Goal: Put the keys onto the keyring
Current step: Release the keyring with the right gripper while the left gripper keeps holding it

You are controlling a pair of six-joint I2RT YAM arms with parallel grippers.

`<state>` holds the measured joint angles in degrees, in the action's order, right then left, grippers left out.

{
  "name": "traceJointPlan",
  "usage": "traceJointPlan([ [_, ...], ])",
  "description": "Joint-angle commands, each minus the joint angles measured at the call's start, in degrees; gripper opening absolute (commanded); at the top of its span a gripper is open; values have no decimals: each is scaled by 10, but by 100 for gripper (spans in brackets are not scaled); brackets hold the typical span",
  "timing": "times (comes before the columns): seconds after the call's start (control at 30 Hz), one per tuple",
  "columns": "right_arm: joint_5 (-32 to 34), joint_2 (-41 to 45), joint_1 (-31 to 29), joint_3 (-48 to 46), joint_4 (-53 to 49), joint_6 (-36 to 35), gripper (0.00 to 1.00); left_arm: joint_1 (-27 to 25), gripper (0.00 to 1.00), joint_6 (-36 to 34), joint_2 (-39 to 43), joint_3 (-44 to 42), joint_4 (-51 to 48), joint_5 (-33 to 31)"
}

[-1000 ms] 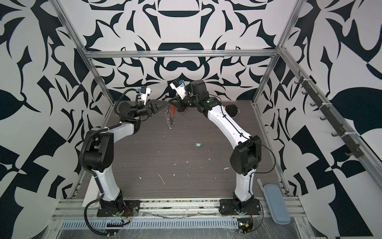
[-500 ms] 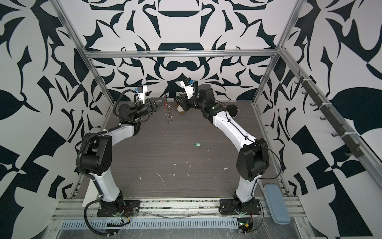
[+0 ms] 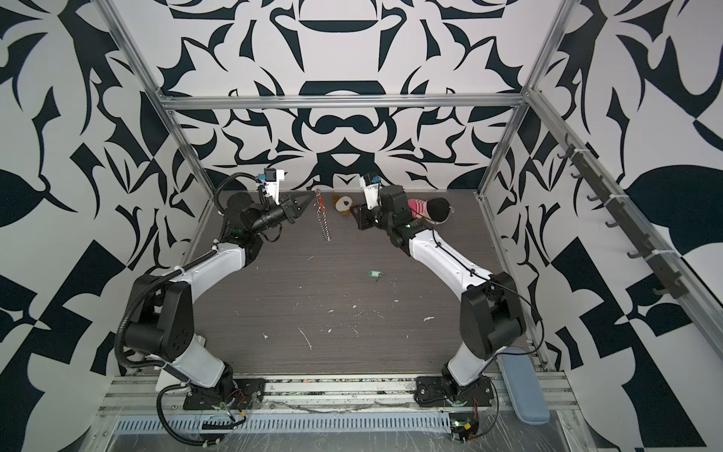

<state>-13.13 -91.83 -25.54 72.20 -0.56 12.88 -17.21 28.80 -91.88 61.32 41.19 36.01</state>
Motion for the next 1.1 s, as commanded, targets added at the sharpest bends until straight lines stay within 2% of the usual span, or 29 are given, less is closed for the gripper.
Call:
traceJointPlan([
  [0.0, 109, 70, 2, -82, -42, 13, 30, -27, 0, -135, 30, 2, -143, -95],
  [0.13, 126, 128, 1, -180, -60, 45, 31, -31, 0, -109, 31, 12, -210, -124],
  [0.3, 125, 143, -7, -237, -72, 104, 32, -31, 0, -74, 32, 36, -305, -153],
  [0.47, 128, 126, -19, -293, 0, 314, 32, -30, 0, -55, 34, 40, -316, -206],
  [0.57, 131, 107, -36, -337, 90, 396, 32, -31, 0, -40, 31, 32, -294, -231],
  [0.9, 165, 53, -43, -341, 120, 400, 51, -33, 0, -72, 74, -12, -260, -285],
  [1.07, 163, 22, -39, -324, 125, 391, 54, -34, 0, -72, 74, -2, -272, -262],
])
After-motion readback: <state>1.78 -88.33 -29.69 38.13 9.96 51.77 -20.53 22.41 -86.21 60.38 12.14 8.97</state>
